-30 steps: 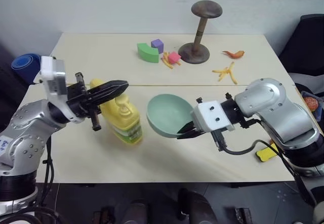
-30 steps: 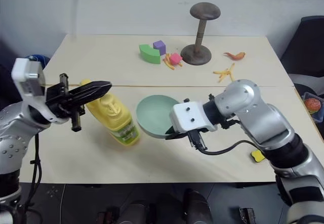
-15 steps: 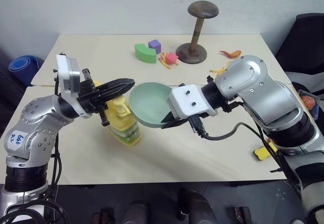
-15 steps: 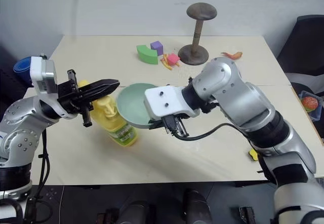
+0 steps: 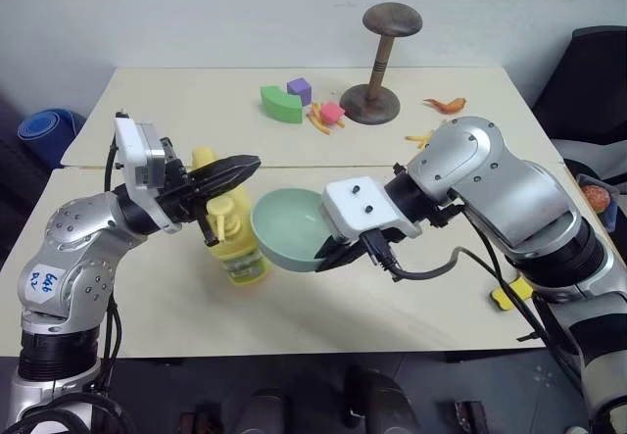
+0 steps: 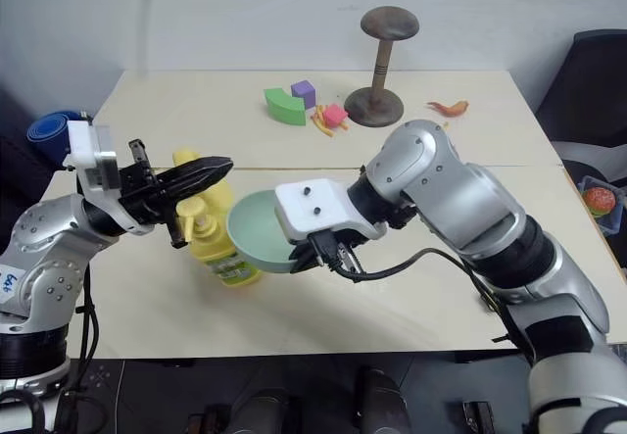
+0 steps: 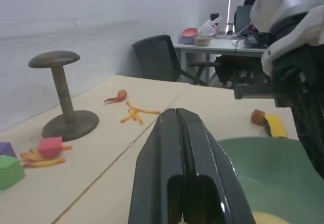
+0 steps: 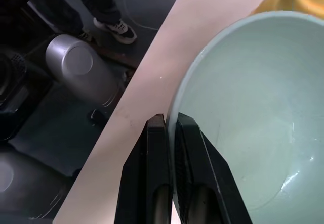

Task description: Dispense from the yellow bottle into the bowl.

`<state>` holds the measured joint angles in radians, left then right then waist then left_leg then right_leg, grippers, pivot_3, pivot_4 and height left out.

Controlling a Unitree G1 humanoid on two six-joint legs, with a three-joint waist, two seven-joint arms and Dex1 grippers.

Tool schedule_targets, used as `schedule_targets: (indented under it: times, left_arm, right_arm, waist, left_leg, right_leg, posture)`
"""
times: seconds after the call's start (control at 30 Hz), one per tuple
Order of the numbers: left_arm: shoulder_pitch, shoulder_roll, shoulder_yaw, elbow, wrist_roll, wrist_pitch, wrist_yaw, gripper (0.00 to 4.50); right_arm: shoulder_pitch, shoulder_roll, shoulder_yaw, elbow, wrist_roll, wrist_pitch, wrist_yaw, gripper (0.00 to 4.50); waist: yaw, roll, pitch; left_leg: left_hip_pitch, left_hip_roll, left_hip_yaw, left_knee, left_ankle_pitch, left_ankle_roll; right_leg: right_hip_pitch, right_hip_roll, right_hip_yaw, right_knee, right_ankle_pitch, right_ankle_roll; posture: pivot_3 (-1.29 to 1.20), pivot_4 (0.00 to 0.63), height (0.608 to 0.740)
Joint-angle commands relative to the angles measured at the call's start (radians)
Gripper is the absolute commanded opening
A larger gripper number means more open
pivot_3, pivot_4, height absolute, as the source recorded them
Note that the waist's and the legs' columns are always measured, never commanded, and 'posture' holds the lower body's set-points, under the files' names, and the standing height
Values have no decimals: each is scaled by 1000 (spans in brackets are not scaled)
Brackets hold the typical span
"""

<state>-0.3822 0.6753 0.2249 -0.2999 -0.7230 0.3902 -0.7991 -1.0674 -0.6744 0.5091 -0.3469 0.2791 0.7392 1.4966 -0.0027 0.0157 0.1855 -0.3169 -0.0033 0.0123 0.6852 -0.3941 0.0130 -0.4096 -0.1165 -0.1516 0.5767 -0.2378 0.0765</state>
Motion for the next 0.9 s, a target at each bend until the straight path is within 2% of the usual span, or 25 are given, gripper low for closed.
schedule_targets:
  times: [0.03,0.2,0.37,0.53,0.67,0.8,0.9]
  left_arm:
    - [25,-17,15,29,24,-19,4,22]
    - [16,-35,115,35,-41,-15,38,22]
    - [67,15,205,71,-44,-16,-2,22]
    - [212,64,267,122,2,-44,-83,22]
    - [343,64,259,126,56,-87,-133,22]
    - [440,48,226,116,108,-129,-160,0]
    - [480,38,195,105,134,-151,-172,0]
  right_arm:
    - [21,-20,-9,-16,3,-38,5,0]
    - [142,-113,-29,48,-84,-131,-50,0]
    - [274,-178,-20,130,-172,-253,-86,0]
    - [367,-142,-9,229,-248,-353,-162,0]
    - [429,-57,-44,293,-255,-422,-250,0]
    - [491,-24,-87,303,-236,-498,-276,1005]
    - [537,-5,-145,287,-193,-559,-299,2066]
  waist:
    - [1,0,0]
    - [6,-2,1]
    - [4,-4,1]
    - [-3,-4,2]
    - [1,-4,2]
    - [6,-4,1]
    - [8,-4,2]
  left_leg:
    - [0,0,0,0,0,0]
    - [-2,0,-1,0,0,0]
    - [-3,-1,-1,0,0,0]
    - [-2,1,2,0,0,0]
    - [-2,1,1,0,0,-1]
    - [-3,1,-1,0,0,-1]
    - [-4,1,-1,0,-1,-1]
  right_leg:
    - [0,0,0,0,0,0]
    - [0,0,-1,-1,0,0]
    - [-1,0,-3,-2,0,0]
    - [-1,0,-2,-1,0,0]
    - [-1,0,-2,-2,0,-1]
    - [-1,0,-3,-3,0,-1]
    - [-1,-1,-4,-3,0,-1]
  posture:
    - [0,150,740]
    - [0,150,740]
    - [0,150,740]
    - [0,150,740]
    - [0,150,740]
    - [0,150,740]
    - [0,150,740]
